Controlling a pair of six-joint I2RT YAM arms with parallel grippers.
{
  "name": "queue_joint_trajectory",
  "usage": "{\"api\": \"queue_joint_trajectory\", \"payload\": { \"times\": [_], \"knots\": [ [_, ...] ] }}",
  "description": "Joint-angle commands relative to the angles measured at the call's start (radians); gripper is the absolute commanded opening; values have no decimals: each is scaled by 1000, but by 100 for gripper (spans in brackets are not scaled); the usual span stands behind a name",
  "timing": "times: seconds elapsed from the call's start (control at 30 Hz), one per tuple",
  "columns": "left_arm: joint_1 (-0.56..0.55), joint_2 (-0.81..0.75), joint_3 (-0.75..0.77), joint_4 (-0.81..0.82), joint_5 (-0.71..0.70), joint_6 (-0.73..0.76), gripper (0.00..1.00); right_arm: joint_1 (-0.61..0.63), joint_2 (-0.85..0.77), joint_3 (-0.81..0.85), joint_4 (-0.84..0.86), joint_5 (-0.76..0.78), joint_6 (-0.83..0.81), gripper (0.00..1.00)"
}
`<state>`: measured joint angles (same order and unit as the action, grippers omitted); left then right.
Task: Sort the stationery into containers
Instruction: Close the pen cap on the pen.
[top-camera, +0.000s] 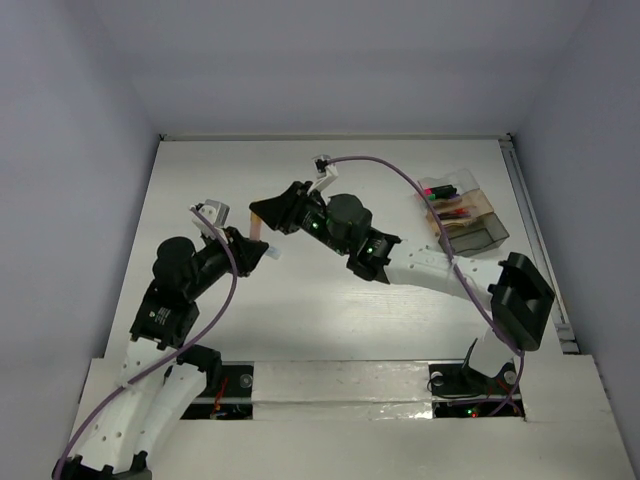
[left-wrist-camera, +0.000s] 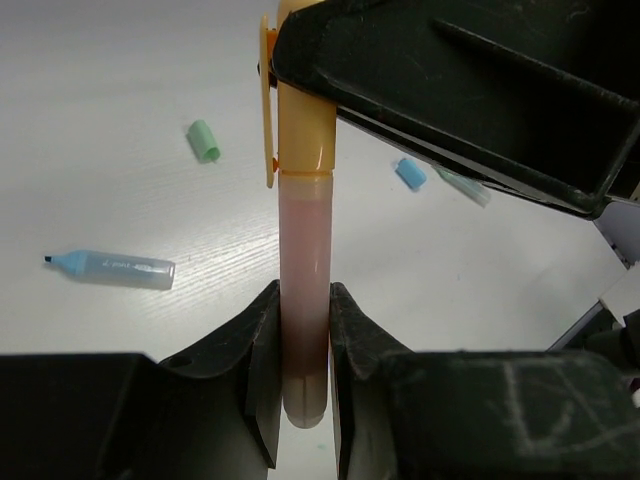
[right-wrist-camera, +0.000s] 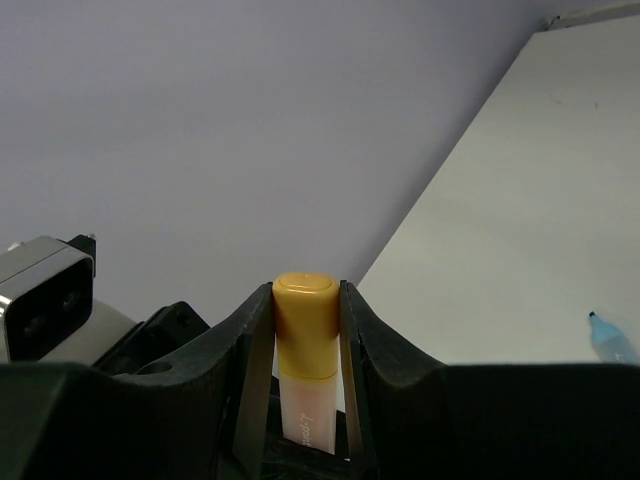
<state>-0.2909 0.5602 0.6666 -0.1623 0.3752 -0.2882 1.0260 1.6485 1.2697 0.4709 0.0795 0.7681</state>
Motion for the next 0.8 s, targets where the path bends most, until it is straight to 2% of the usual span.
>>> {"api": "queue_joint_trajectory", "payload": {
  "times": [0.0, 0.53, 0.67, 0.77],
  "knots": [
    [15, 1, 25, 227, -73, 4, 0, 66, 31, -96, -109, -181, 11, 0],
    [15, 20, 30, 230, -65, 6, 0, 166, 45, -326, -77, -182, 77, 0],
    [15, 23, 30, 221, -76, 14, 0, 166, -2, -308, -118, -136, 18, 0],
    [15, 20, 33, 224, -84, 17, 0, 166, -12, -296, -149, -162, 3, 0]
  ]
}}
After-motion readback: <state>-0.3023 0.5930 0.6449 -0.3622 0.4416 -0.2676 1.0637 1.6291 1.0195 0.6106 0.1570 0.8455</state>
